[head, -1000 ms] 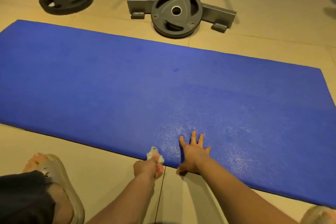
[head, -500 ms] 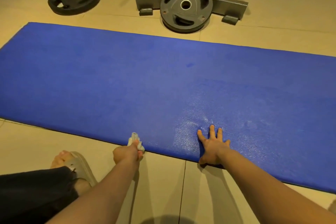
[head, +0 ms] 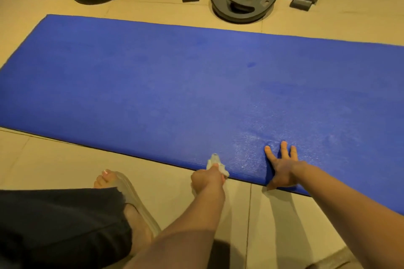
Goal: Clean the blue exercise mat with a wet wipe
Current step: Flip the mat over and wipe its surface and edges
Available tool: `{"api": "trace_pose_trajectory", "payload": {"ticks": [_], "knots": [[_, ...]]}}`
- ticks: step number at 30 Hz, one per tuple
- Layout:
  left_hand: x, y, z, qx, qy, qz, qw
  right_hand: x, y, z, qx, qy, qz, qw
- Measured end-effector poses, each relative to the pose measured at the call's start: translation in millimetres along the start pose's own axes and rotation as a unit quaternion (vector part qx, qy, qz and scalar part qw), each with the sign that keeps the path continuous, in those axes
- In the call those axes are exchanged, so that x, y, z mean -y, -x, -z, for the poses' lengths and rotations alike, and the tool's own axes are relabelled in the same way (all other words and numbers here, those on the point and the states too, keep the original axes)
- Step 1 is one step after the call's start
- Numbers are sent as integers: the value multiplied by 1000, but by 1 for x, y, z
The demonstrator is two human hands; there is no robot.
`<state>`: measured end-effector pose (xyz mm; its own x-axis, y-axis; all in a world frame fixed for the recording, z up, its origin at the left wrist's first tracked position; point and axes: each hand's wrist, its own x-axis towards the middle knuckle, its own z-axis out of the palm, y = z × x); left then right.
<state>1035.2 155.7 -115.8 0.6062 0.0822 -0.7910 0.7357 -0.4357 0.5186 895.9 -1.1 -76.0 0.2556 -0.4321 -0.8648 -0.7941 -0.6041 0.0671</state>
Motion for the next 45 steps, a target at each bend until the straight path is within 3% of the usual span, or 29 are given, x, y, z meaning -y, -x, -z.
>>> {"api": "trace_pose_trajectory", "payload": {"ticks": [3,5,8,14,17,21,23,27,30,35,38,41,45], "knots": [[-27,-34,34,-78,5,-16,997,3,1,-1,-9,3,0,1000],[-31,-51,45,-86,0,-38,996,5,0,0,-10,1,-4,1000],[-13,-55,34,-39,-31,-64,997,6,0,-1,-10,3,-11,1000],[34,-15,-26,94,-83,5,992,7,-3,-6,-24,11,-17,999],[25,-29,-13,60,-95,-12,994,6,0,-7,-32,6,-12,999],[-28,-49,31,-35,-26,-61,997,7,-1,-8,-43,6,-6,999],[-44,-45,43,-33,-68,-103,992,7,-4,-10,-50,2,-10,999],[-44,-24,36,31,-231,-212,949,10,-6,-12,-60,6,-17,998],[-26,1,6,104,-312,-223,917,13,-5,-13,-66,7,-21,998],[-24,20,-11,124,-409,-226,875,17,5,-6,-92,-66,-45,993],[-57,10,-4,246,-442,-154,849,46,20,-11,-251,-158,0,955],[-92,0,3,331,-466,-77,817,97,37,-30,-382,-143,98,908],[-135,-35,15,315,-489,-184,792,136,35,-60,-395,-91,125,906]]}}
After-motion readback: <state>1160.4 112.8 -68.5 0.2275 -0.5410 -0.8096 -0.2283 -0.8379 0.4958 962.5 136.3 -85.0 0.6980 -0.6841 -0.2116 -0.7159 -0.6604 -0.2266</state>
